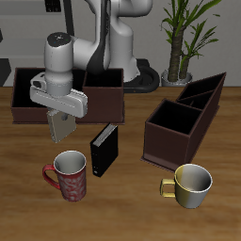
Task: Place the yellow book into the back desk caddy's right compartment
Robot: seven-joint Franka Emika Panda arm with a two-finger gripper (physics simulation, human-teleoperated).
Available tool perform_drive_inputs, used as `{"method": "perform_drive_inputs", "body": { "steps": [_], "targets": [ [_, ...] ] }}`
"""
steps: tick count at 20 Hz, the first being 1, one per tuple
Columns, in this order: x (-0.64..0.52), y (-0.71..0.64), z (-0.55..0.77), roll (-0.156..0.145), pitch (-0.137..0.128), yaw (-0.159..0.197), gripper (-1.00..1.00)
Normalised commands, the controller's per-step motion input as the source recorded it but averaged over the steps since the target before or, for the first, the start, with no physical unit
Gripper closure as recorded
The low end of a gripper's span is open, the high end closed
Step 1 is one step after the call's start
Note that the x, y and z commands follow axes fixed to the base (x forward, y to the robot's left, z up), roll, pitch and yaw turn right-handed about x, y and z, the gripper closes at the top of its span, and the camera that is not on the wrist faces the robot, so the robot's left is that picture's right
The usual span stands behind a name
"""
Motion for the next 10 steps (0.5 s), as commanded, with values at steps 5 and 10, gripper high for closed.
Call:
{"method": "perform_drive_inputs", "body": {
  "steps": [5, 10],
  "targets": [
    [0.05, 0.0, 0.22, 0.007, -0.019, 0.023, 1.0],
    [-0.06, 0.23, 0.75, 0.024, -0.076, 0.063, 1.0]
  ]
}}
